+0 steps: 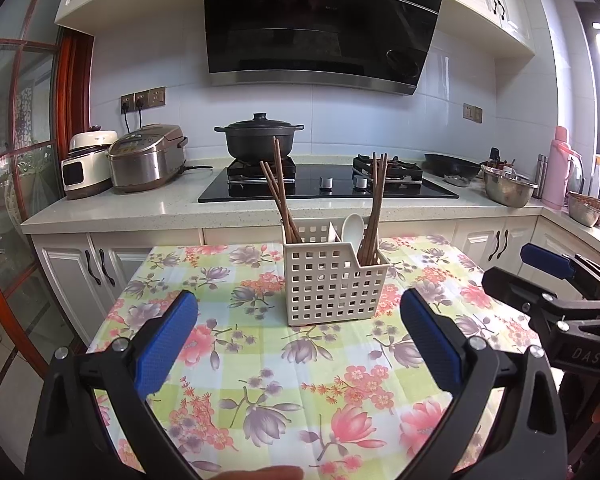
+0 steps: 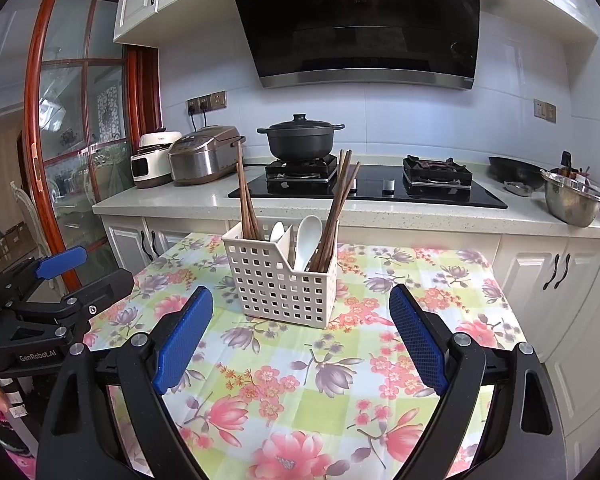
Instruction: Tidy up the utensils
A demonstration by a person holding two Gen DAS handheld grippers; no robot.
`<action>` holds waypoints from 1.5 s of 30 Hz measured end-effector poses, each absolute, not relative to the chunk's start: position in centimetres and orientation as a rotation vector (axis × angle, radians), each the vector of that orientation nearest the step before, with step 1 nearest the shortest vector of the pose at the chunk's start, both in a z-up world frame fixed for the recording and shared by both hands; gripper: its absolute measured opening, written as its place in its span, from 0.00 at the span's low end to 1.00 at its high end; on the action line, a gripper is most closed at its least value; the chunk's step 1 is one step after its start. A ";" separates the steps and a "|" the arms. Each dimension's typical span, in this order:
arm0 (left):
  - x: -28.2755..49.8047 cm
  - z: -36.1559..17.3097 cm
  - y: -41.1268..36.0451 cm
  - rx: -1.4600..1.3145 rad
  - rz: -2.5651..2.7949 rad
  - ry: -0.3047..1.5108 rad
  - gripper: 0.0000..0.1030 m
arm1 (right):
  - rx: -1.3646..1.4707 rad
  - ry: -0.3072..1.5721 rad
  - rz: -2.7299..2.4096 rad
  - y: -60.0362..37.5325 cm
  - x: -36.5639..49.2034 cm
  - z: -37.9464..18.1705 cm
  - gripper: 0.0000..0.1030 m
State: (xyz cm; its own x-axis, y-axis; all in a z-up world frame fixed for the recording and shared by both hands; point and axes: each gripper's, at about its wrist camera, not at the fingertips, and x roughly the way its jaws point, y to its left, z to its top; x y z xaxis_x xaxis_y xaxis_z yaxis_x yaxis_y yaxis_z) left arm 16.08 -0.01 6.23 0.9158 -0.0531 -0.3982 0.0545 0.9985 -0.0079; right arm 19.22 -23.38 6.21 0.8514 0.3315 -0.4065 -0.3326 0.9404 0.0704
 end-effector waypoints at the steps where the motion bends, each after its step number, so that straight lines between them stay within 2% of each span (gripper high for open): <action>1: 16.1 6.2 0.0 0.003 -0.054 0.410 0.95 | -0.001 0.429 0.349 -23.4 19.2 6.2 0.82; 45: 15.9 5.9 0.1 0.005 -0.055 0.412 0.95 | 0.003 0.429 0.352 -23.6 19.0 6.4 0.82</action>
State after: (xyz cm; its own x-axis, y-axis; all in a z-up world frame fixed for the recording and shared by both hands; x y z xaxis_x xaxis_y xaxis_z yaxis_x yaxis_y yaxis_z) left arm 15.95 0.08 5.90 0.9149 -0.0522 -0.4002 0.0541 0.9985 -0.0065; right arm 19.03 -23.57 6.44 0.8499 0.3350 -0.4067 -0.3337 0.9396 0.0766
